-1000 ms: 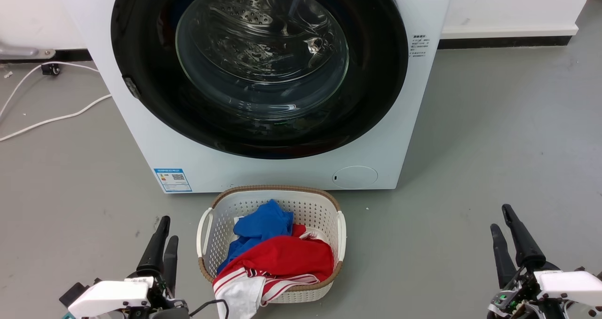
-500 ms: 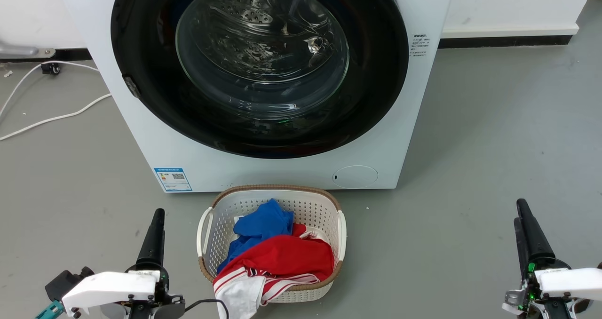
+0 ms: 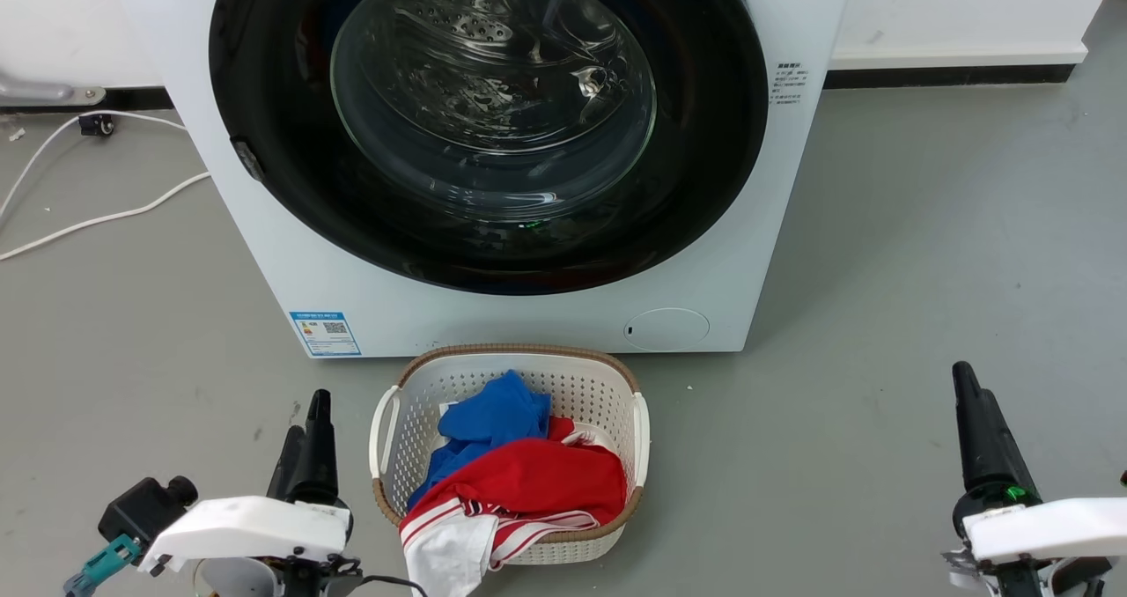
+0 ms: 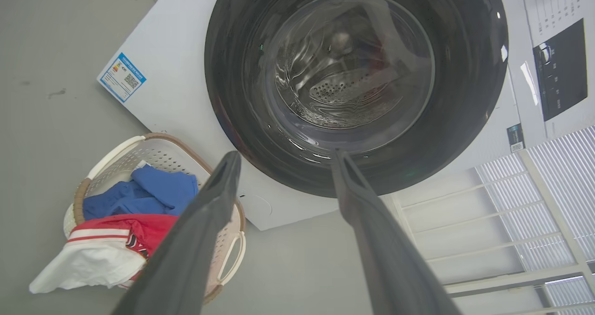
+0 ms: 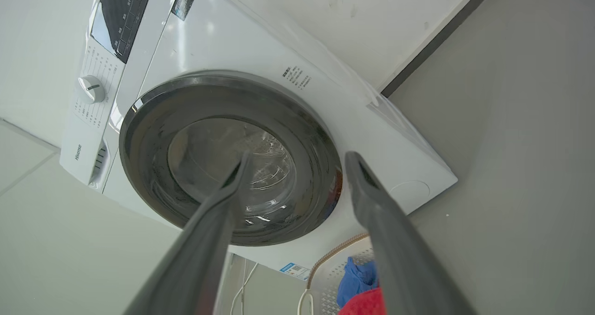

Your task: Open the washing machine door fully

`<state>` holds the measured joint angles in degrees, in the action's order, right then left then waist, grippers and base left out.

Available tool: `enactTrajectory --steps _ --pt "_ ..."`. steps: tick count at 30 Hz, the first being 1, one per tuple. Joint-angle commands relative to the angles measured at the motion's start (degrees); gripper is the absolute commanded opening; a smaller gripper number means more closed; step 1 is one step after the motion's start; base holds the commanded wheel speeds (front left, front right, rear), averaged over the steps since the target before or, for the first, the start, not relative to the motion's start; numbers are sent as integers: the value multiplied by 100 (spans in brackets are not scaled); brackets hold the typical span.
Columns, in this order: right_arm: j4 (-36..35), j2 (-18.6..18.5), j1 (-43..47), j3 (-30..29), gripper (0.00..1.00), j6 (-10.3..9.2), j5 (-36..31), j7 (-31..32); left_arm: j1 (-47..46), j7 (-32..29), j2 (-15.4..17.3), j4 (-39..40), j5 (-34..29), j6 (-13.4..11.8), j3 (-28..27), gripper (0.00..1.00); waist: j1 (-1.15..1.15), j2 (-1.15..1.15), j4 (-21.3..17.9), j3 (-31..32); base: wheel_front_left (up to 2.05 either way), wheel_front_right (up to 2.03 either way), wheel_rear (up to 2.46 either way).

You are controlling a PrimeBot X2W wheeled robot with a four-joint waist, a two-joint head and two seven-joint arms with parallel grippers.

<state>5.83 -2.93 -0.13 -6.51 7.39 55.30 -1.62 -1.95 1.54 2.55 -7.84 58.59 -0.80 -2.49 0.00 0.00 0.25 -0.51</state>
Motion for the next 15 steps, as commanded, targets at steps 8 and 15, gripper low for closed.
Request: enactTrajectory --steps 8,15 --pt "-246 -12 100 129 100 7 -1349 -229 18 226 90 174 -1109 -308 215 100 0 0 8 -4 0 0 0" --pt "-323 -10 205 148 100 8 -2237 -398 75 394 187 299 -1720 -371 428 100 0 0 12 -4 0 0 0"
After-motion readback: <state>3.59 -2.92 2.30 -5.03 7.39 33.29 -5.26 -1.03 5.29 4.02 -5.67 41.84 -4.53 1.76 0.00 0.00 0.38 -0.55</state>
